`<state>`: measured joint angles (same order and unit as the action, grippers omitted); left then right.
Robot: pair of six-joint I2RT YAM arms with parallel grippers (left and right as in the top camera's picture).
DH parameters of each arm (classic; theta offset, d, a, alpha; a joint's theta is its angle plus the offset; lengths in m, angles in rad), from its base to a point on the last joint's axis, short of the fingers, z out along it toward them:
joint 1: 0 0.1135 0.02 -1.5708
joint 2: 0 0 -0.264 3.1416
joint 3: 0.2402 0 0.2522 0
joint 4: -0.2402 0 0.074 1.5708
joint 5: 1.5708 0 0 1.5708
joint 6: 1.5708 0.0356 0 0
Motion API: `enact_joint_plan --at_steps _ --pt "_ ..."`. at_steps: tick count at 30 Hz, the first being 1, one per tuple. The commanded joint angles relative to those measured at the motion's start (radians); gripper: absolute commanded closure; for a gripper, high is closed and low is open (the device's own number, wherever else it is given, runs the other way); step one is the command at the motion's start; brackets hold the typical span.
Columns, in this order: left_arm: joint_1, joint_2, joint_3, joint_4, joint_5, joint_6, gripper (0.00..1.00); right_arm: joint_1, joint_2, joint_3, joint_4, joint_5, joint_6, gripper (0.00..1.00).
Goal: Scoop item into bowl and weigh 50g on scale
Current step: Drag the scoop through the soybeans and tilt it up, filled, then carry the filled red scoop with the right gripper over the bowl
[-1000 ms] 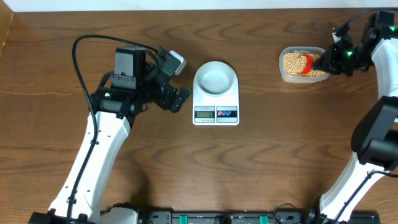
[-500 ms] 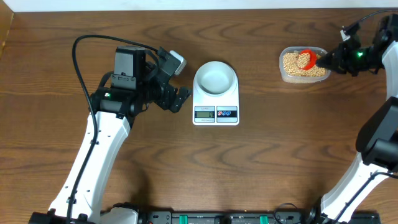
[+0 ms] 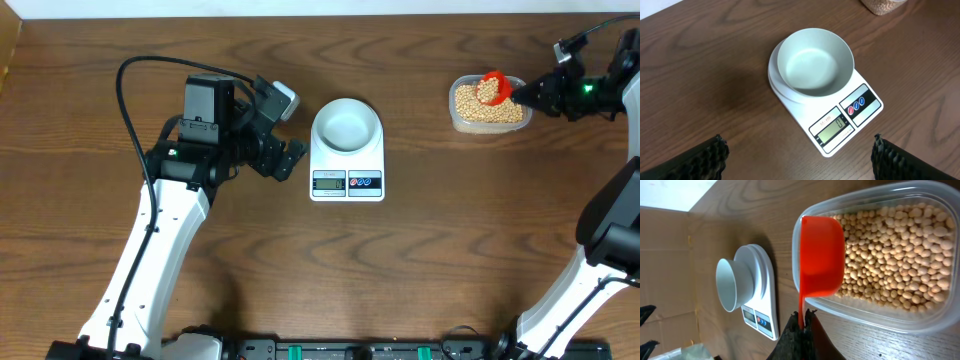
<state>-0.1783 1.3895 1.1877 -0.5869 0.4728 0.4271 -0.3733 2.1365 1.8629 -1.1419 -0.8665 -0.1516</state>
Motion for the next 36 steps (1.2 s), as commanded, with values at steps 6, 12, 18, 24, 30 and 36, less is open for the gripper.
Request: enact_joint_plan --at_steps 6,12,18,24,30,36 --pt "0.002 -0.002 -0.004 0.0 0.013 0.018 0.06 -0.014 -0.001 -0.006 -0.002 -0.114 -0.041 0.99" --pt "0.002 -0.002 -0.004 0.0 0.013 0.018 0.06 -0.006 -0.001 -0.006 -0.002 -0.164 -0.041 0.99" --pt "0.002 -0.002 -0.004 0.0 0.013 0.018 0.06 0.035 -0.001 -0.006 0.002 -0.171 -0.041 0.99" --pt "0.002 -0.002 -0.004 0.0 0.013 0.018 0.06 0.103 -0.001 -0.004 0.024 -0.209 -0.041 0.98" --pt "0.002 -0.002 -0.004 0.0 0.013 0.018 0.06 0.176 -0.001 -0.004 0.046 -0.209 -0.041 0.98" --pt "0.002 -0.002 -0.004 0.0 0.013 0.018 0.06 0.266 -0.001 -0.004 0.086 -0.21 -0.04 0.99"
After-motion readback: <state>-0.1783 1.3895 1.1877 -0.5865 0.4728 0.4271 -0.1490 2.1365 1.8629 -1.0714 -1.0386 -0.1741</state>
